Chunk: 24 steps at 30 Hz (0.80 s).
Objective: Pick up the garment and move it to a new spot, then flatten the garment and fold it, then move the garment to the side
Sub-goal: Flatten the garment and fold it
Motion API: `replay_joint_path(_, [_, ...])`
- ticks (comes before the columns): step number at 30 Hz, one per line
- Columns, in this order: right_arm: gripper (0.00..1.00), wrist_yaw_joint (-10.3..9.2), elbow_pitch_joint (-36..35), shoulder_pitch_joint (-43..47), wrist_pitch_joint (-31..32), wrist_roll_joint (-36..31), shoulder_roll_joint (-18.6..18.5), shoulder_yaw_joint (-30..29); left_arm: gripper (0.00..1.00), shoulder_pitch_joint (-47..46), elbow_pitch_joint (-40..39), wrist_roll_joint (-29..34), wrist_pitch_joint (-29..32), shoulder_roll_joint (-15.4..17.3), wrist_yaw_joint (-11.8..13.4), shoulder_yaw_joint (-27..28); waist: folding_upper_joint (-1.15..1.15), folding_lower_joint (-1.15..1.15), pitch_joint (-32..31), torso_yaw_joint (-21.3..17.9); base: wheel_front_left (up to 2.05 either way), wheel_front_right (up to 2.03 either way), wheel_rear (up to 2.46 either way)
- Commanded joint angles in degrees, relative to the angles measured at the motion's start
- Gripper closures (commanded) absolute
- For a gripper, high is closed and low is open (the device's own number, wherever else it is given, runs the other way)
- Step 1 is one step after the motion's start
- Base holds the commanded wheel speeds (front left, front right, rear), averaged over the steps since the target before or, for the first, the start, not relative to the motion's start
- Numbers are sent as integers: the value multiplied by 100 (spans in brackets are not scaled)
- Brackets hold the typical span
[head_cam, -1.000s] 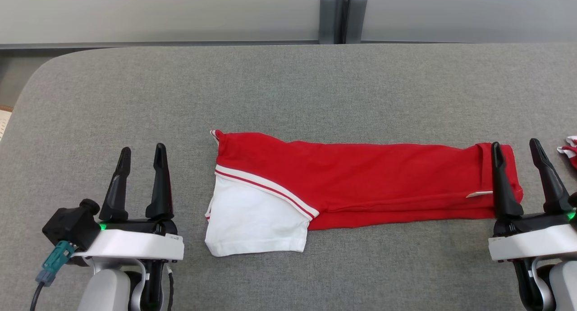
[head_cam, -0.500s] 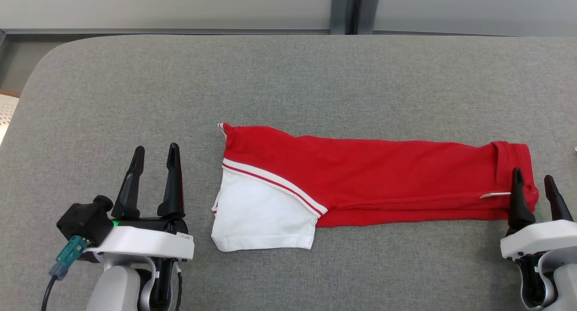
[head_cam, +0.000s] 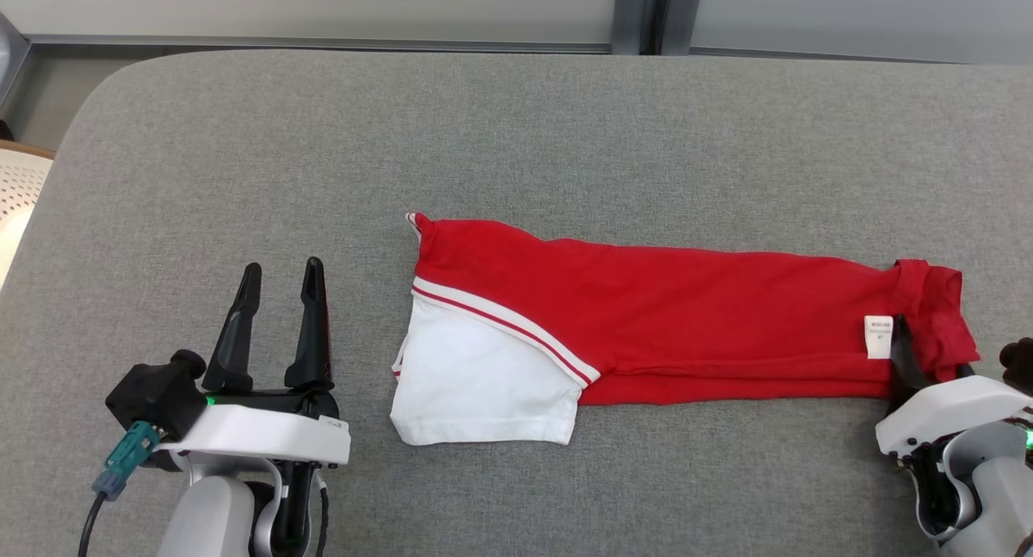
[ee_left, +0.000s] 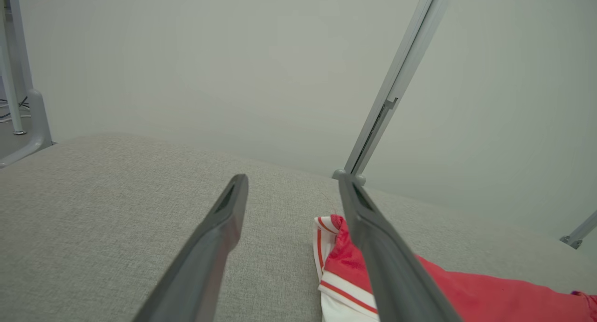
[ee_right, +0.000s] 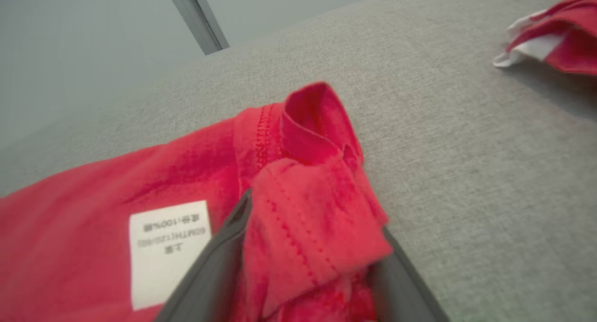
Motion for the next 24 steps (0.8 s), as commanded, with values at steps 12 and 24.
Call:
replay_joint_path(12, [100, -3, 395, -208, -534, 11, -630, -382, 0, -43, -12, -34, -25, 22, 56, 1, 0, 0, -64, -91, 0, 0, 0])
replay_joint_path(24, [100, 3, -265, -345, -668, -819, -364, -595, 0, 61, 90, -73, -25, 22, 89, -30, 0, 0, -257, -170, 0, 0, 0])
